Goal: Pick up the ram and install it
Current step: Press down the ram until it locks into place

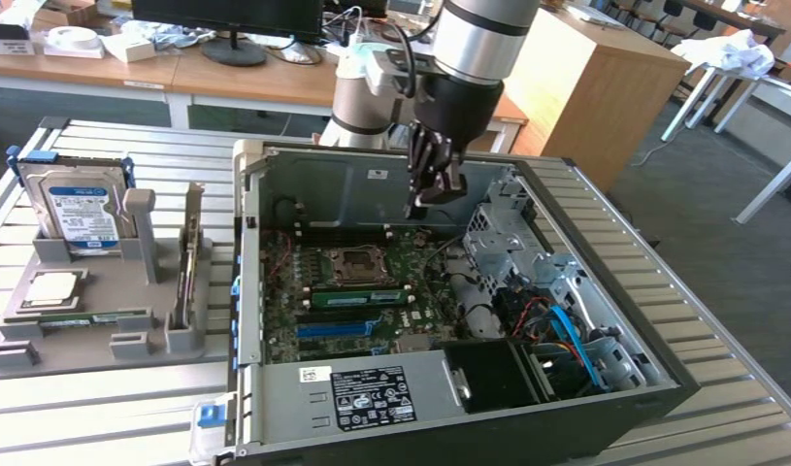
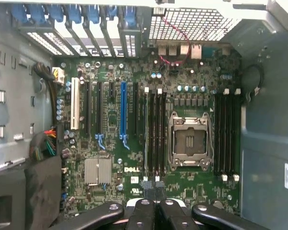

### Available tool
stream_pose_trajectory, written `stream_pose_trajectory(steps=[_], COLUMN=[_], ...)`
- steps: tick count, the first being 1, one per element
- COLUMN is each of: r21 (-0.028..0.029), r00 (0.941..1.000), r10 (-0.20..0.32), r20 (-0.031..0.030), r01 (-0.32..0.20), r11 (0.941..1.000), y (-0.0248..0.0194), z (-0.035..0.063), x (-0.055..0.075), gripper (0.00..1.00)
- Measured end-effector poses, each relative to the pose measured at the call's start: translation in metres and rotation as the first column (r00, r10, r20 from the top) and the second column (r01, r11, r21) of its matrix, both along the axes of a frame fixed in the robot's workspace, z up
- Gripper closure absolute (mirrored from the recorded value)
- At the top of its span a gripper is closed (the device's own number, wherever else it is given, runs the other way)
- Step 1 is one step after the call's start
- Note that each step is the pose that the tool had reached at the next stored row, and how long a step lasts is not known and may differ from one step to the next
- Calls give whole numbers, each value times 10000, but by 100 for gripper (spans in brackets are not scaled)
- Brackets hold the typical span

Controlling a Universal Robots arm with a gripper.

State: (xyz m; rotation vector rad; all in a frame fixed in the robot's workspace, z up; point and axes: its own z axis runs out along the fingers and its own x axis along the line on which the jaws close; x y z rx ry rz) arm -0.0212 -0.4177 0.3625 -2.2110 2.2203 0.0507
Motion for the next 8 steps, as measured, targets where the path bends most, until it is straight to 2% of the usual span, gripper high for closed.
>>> stream_pose_trajectory(steps=[8], r21=[-2], r00=[10000], r10=[-1], r20=[0], r01=[1], r11=[10000], y=[-3], z=[-4], x=[108], gripper=[90])
